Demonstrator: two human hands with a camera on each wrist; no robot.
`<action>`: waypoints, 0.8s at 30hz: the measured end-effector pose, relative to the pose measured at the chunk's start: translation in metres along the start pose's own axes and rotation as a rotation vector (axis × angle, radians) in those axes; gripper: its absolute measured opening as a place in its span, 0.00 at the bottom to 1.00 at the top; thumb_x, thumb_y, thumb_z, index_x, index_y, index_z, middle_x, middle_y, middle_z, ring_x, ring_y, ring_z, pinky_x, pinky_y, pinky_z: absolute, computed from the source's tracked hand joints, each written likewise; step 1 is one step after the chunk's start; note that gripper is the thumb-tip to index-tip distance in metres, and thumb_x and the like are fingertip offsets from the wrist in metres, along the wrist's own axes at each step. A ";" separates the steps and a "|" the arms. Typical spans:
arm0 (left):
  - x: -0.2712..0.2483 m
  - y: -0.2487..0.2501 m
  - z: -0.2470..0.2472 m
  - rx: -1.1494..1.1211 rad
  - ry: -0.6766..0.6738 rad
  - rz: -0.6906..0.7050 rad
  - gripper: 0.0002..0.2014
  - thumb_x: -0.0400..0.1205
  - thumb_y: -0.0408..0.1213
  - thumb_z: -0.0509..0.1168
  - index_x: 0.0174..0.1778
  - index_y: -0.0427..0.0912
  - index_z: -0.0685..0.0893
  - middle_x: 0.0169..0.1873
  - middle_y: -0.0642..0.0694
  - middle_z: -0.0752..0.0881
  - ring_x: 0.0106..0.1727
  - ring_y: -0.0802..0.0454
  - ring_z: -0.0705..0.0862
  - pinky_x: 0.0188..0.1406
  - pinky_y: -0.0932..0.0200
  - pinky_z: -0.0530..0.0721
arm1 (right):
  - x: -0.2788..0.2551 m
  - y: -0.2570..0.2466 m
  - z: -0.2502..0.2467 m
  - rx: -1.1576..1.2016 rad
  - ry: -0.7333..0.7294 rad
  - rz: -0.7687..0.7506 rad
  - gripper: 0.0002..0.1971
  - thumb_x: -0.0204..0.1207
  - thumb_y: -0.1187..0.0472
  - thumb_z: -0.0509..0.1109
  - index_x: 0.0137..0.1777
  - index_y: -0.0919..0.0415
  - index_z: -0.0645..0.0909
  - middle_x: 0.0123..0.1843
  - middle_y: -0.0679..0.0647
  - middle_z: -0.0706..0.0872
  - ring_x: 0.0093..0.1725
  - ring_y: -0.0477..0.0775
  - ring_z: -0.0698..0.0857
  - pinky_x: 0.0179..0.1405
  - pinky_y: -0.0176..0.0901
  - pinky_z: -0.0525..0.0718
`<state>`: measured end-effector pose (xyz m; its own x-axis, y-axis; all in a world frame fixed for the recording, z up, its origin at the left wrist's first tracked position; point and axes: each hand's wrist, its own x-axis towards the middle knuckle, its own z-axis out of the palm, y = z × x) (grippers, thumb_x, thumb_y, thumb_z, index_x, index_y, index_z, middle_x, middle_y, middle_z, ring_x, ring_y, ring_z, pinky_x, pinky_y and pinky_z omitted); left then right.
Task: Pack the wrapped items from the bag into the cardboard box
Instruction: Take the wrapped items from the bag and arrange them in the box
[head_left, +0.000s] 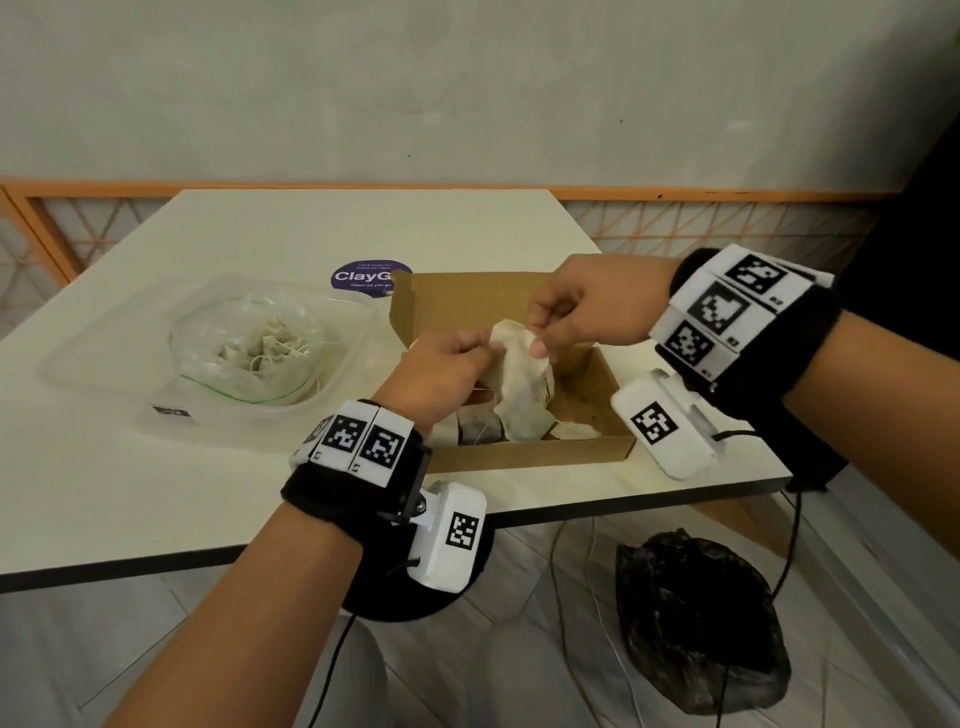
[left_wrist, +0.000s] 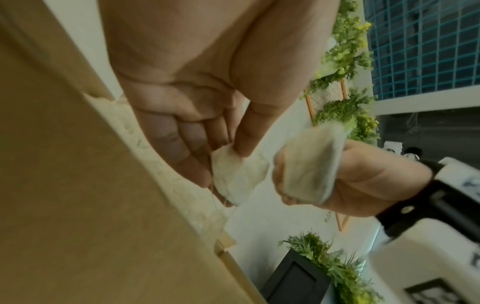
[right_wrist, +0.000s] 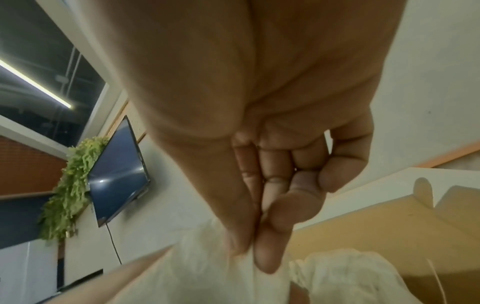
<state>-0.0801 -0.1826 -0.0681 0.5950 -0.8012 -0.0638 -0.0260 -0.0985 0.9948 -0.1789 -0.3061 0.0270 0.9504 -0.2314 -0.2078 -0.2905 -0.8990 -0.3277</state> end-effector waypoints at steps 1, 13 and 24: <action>-0.001 0.001 0.000 -0.029 -0.021 -0.001 0.11 0.85 0.33 0.59 0.48 0.45 0.87 0.39 0.44 0.87 0.44 0.49 0.86 0.52 0.52 0.88 | 0.005 0.000 0.001 -0.015 0.005 0.012 0.07 0.74 0.56 0.72 0.47 0.59 0.87 0.40 0.48 0.89 0.40 0.46 0.82 0.52 0.43 0.80; -0.010 -0.005 -0.015 -0.030 -0.063 0.020 0.07 0.84 0.33 0.61 0.46 0.39 0.85 0.40 0.44 0.85 0.41 0.55 0.84 0.40 0.67 0.86 | 0.034 -0.010 0.009 0.027 0.189 0.031 0.17 0.70 0.48 0.75 0.56 0.54 0.82 0.44 0.47 0.83 0.46 0.47 0.81 0.50 0.41 0.78; -0.009 -0.008 -0.020 -0.107 0.125 0.027 0.07 0.84 0.35 0.62 0.46 0.43 0.85 0.40 0.46 0.86 0.43 0.55 0.85 0.40 0.67 0.85 | 0.020 0.013 0.061 -0.034 0.031 0.187 0.21 0.68 0.55 0.78 0.59 0.53 0.77 0.34 0.45 0.74 0.33 0.45 0.74 0.33 0.37 0.72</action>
<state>-0.0689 -0.1625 -0.0739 0.6909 -0.7222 -0.0336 0.0386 -0.0096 0.9992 -0.1706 -0.2996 -0.0377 0.8833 -0.4065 -0.2336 -0.4590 -0.8512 -0.2545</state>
